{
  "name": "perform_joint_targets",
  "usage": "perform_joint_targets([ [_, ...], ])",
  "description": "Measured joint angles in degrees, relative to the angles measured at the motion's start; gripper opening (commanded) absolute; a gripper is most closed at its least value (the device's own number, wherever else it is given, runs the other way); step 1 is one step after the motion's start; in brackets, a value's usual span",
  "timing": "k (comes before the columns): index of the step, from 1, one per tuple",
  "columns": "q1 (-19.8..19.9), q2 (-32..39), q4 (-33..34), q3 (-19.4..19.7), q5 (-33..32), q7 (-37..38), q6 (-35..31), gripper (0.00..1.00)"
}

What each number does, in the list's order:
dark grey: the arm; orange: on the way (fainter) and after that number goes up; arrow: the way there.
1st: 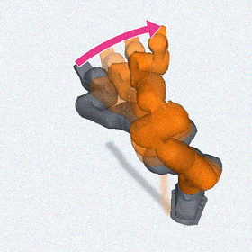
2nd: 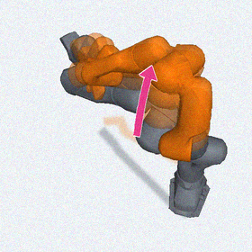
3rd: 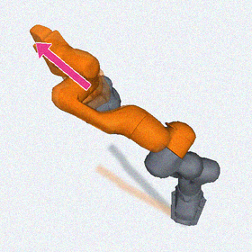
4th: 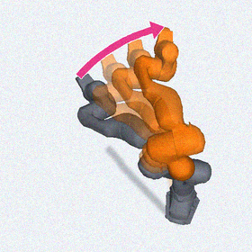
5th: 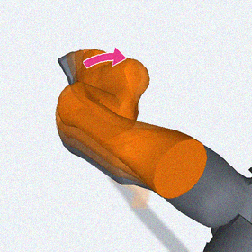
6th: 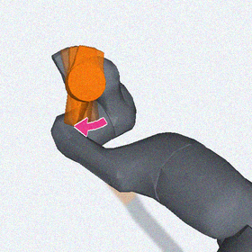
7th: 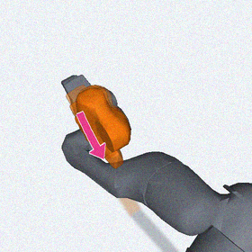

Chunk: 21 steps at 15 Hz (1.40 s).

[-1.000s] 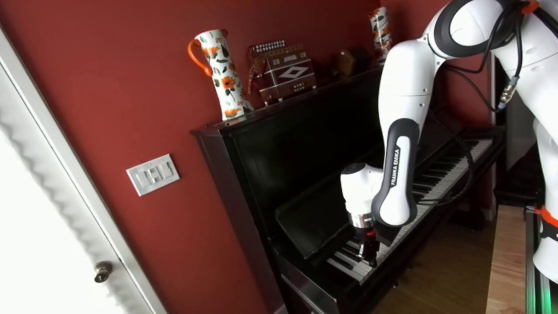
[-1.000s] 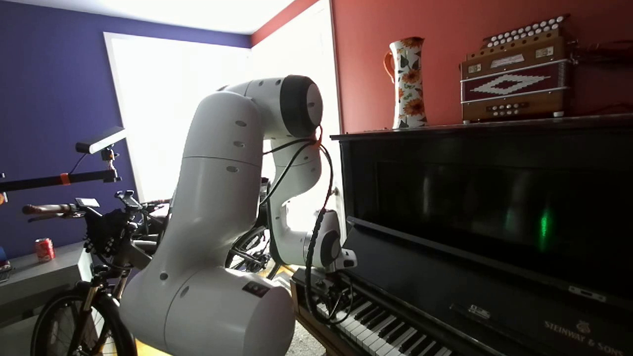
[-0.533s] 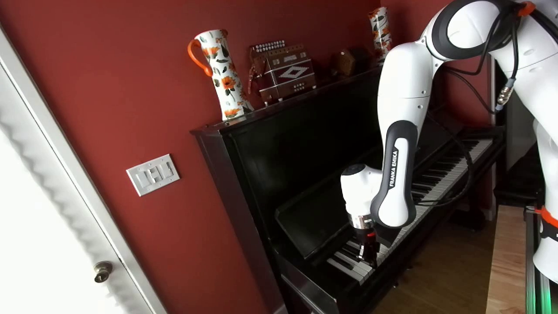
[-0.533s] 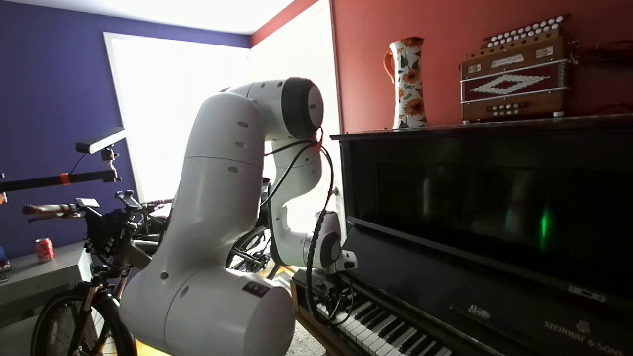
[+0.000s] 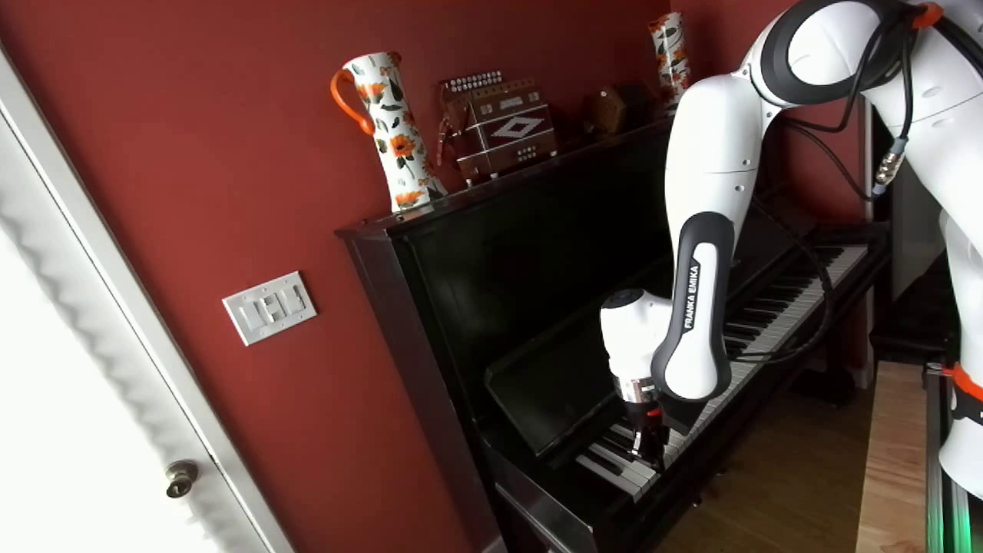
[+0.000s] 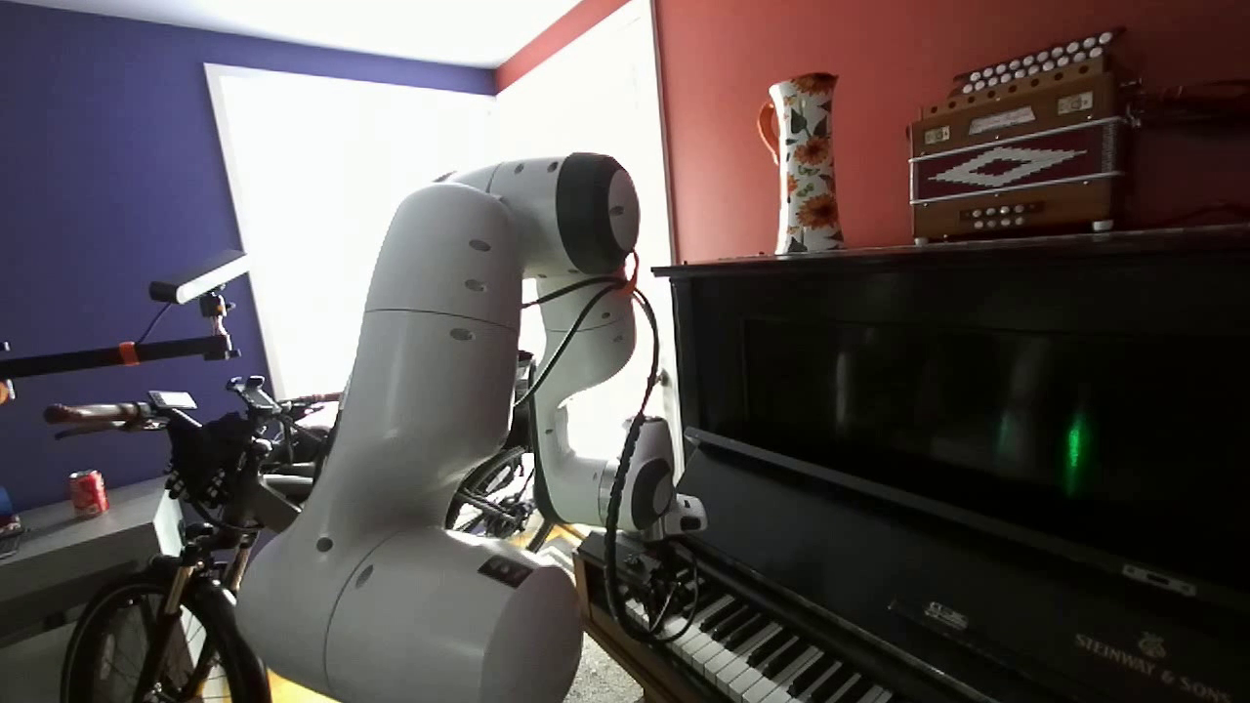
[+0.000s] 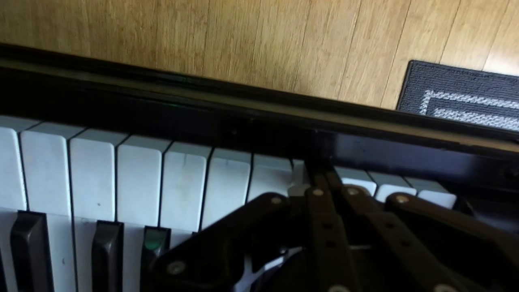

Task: Press a key on the piano

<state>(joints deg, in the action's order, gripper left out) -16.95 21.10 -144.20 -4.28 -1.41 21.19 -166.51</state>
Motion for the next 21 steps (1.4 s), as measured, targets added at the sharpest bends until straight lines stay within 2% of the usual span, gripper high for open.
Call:
perform_joint_targets([
  [16,-0.2,-2.6,0.2,1.2,-0.1,-0.1,0.0,0.00],
  [17,-0.2,-3.1,0.2,1.3,-0.2,-0.1,0.0,0.26],
  [19,-0.2,-4.2,0.2,1.3,-0.2,-0.1,0.0,0.33],
  [21,-0.2,-5.1,0.1,1.3,-0.2,-0.1,0.0,0.49],
])
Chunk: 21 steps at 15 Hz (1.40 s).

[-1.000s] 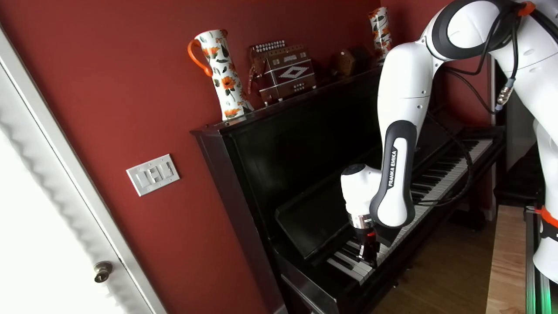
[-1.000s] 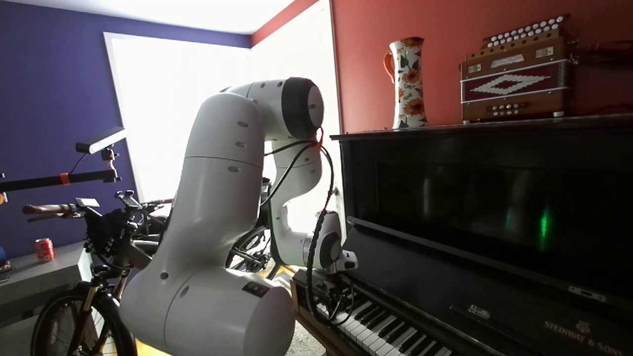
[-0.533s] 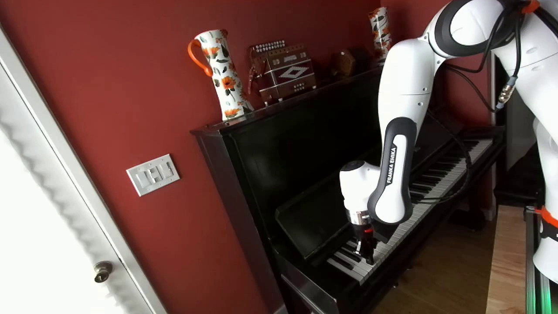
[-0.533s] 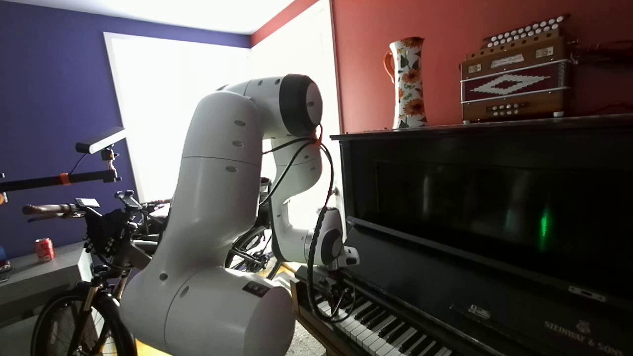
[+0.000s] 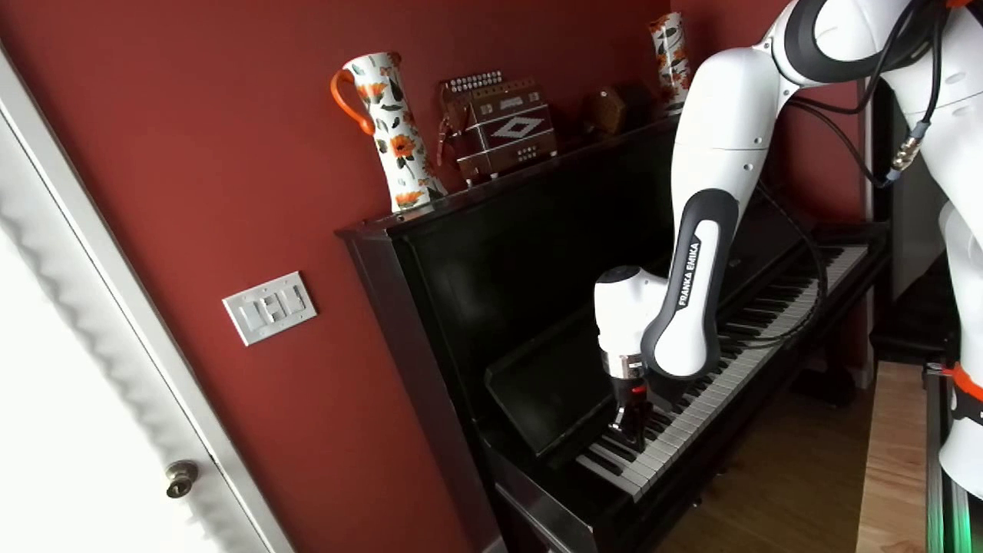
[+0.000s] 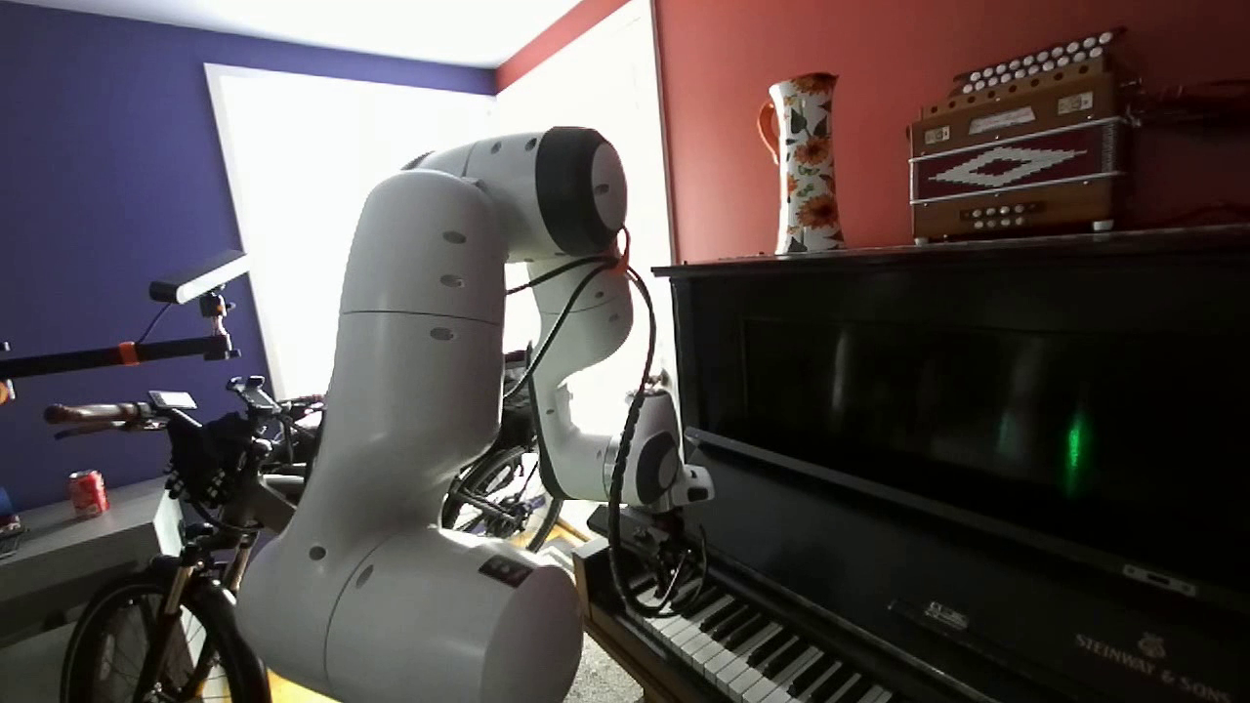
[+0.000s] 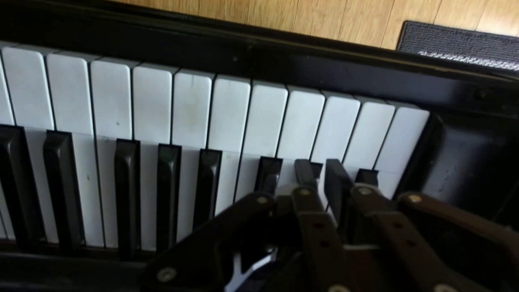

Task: Press a key on the piano

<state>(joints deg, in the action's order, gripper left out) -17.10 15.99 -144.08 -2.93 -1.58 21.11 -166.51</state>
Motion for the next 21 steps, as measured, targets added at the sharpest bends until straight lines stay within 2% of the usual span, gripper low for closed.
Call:
perform_joint_targets([
  [7,0.1,-1.6,-0.2,-0.1,0.0,-0.1,0.1,0.99],
  [12,0.2,-4.5,-0.3,-0.4,-0.1,-0.3,2.9,1.00],
  [21,2.1,-15.9,-0.4,-3.6,0.2,-2.7,17.3,1.00],
])
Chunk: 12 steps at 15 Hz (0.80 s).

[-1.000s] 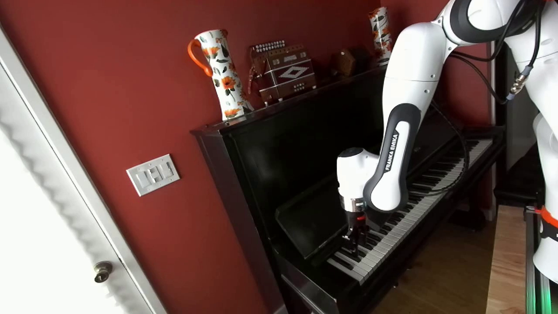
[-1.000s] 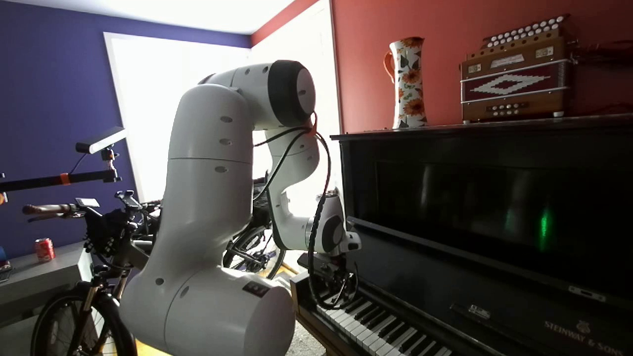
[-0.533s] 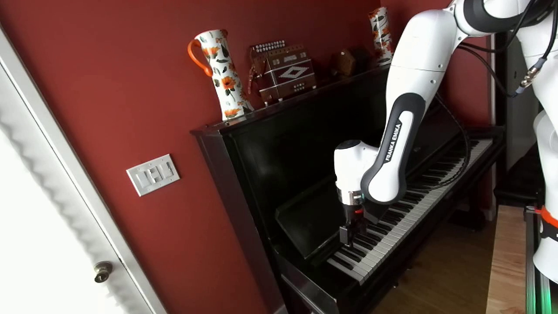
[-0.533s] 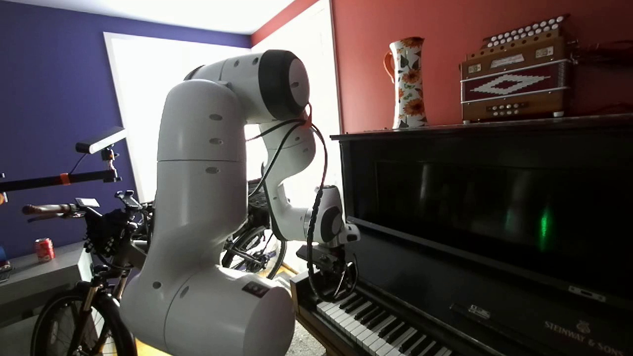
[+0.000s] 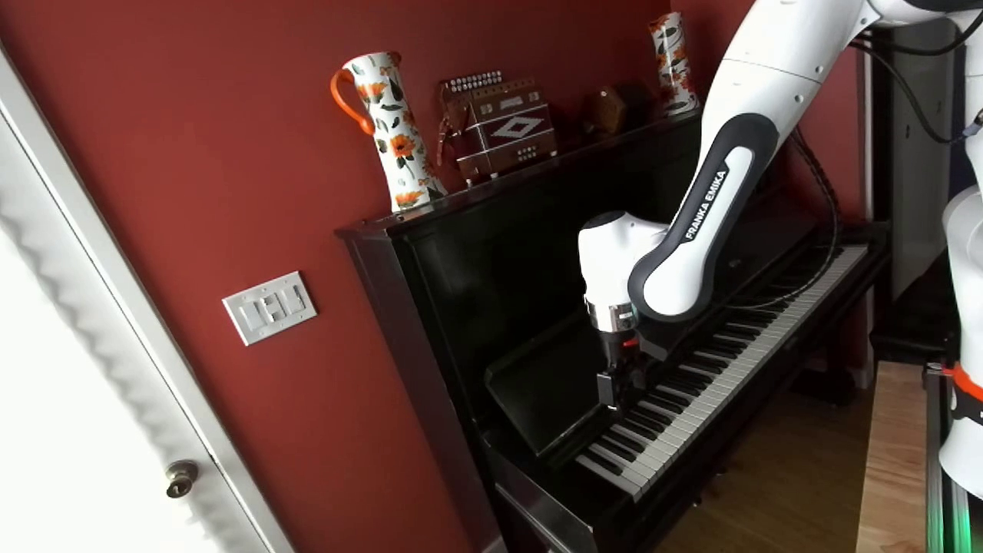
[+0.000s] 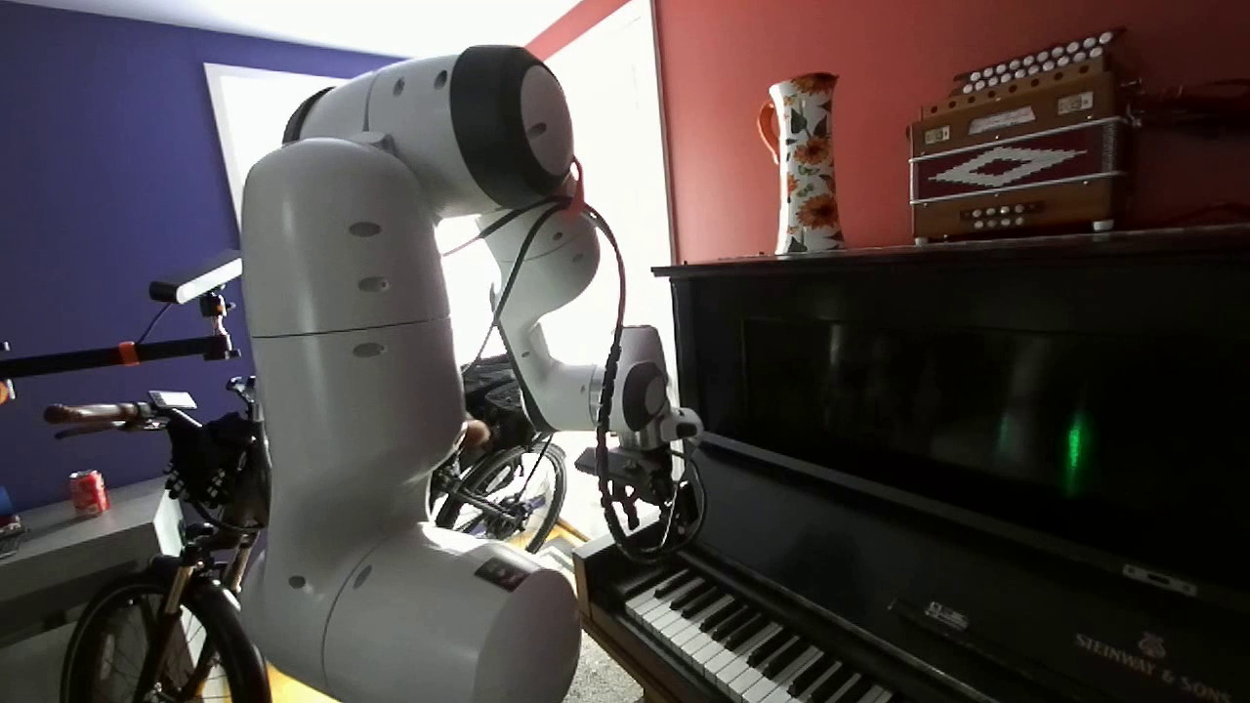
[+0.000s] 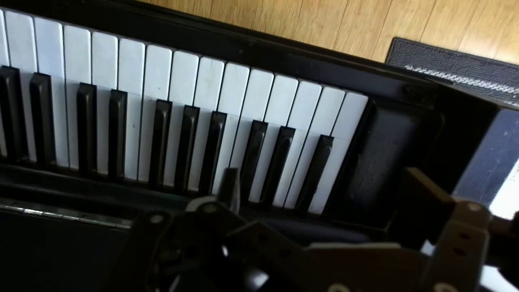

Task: Press a key on the piano

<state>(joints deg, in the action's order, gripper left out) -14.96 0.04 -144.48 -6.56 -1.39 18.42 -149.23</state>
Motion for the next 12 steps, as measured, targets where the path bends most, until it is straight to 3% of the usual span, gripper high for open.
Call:
perform_joint_targets([
  [12,1.0,-15.2,0.0,-2.8,3.6,-0.2,15.4,1.00],
])
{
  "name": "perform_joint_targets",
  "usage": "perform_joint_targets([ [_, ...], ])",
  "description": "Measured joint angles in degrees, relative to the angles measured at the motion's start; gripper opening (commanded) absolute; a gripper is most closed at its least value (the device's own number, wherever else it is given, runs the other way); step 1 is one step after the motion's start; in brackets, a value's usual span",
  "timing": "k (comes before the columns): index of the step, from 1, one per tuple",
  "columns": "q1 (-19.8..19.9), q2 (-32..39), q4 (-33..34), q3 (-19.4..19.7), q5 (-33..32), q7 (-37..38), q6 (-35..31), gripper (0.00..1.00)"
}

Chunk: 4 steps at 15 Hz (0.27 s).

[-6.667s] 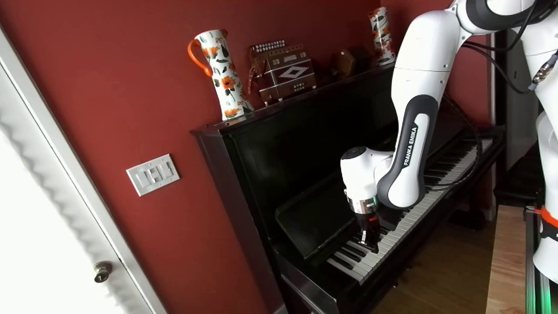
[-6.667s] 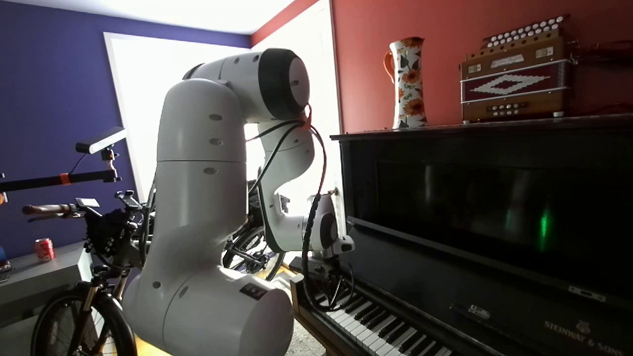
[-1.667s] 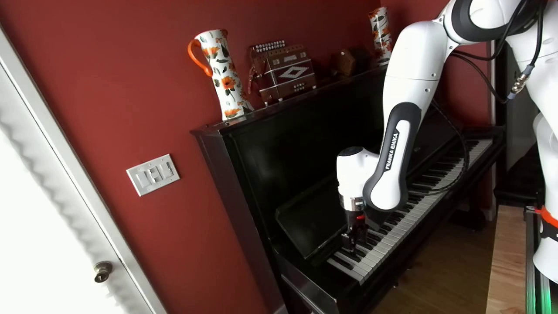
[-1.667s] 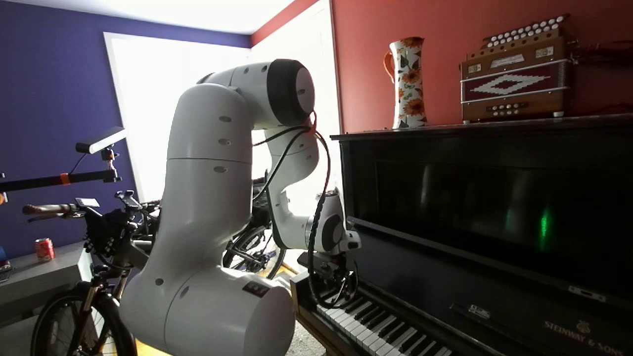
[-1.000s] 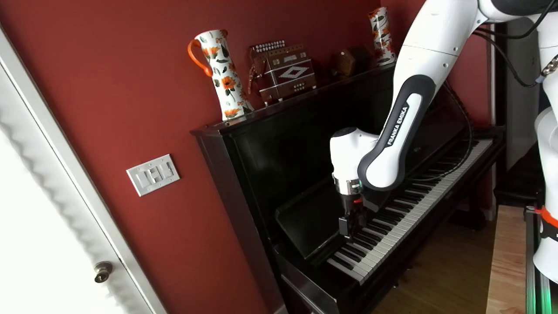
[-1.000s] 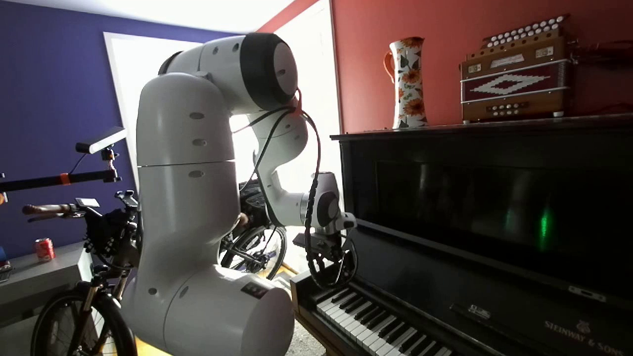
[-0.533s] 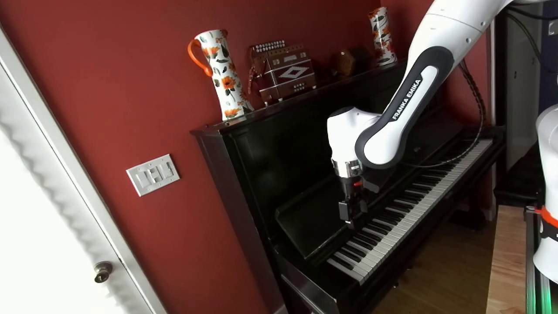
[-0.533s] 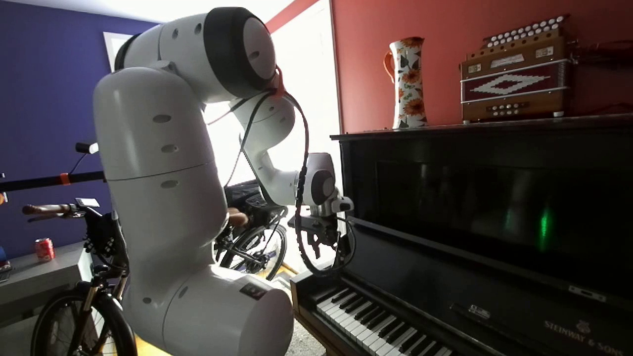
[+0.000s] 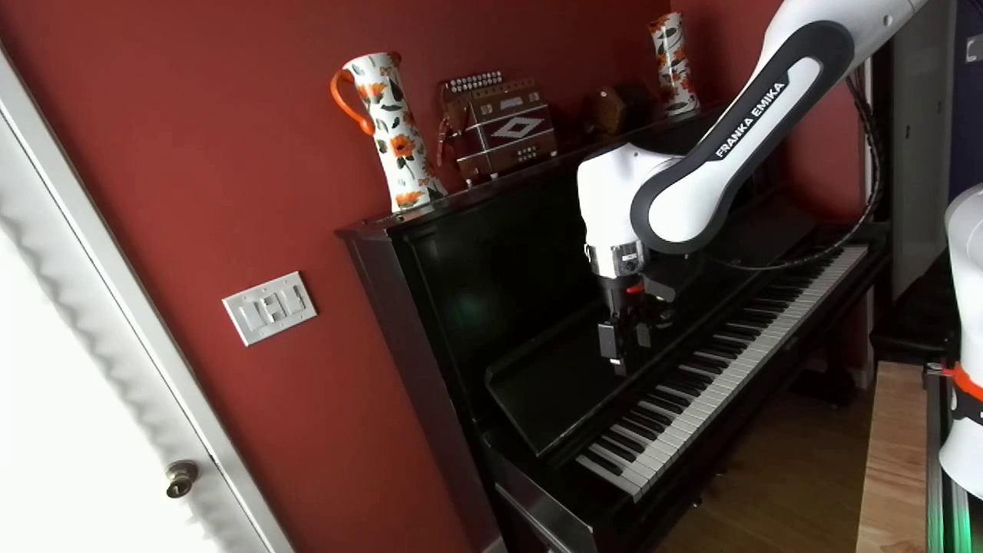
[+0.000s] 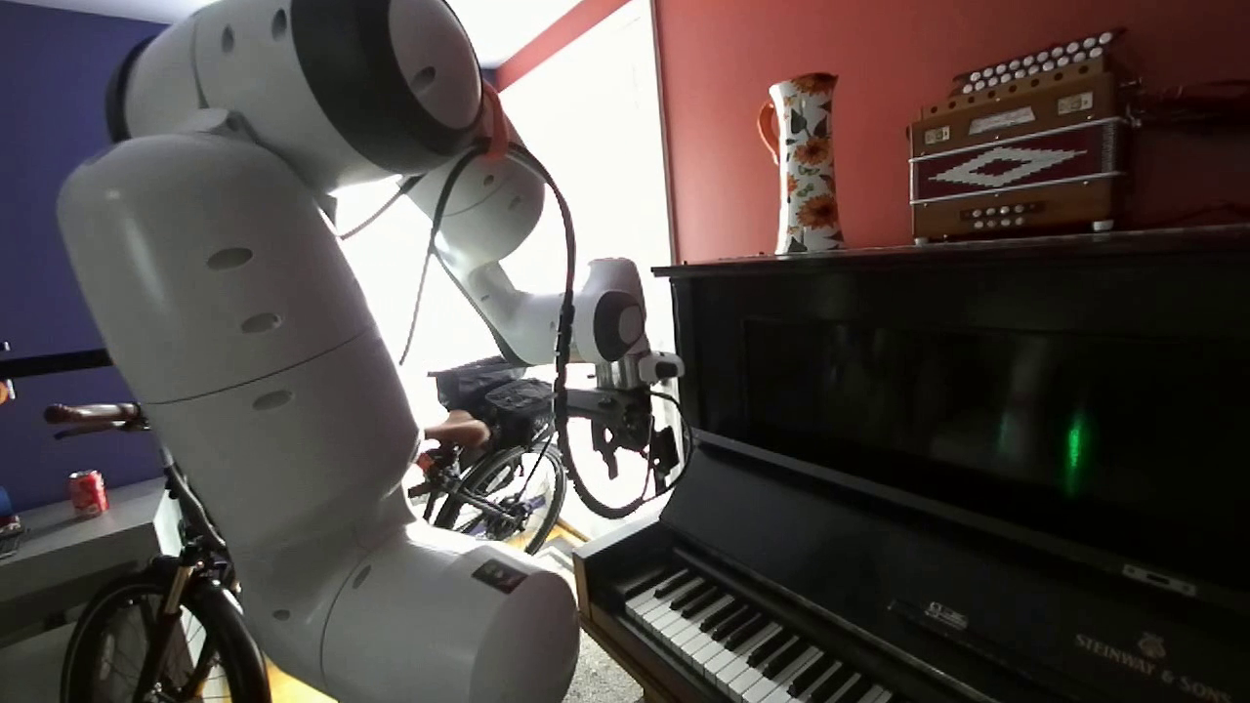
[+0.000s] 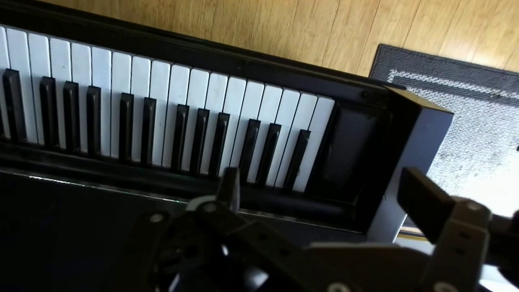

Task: Press a key on the piano

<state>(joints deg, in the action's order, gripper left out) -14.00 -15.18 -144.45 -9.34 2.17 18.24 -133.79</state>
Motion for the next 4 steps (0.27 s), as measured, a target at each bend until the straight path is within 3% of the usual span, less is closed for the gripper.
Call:
perform_joint_targets([
  [4,0.2,-2.6,-0.1,-0.4,0.0,0.0,2.4,1.00],
])
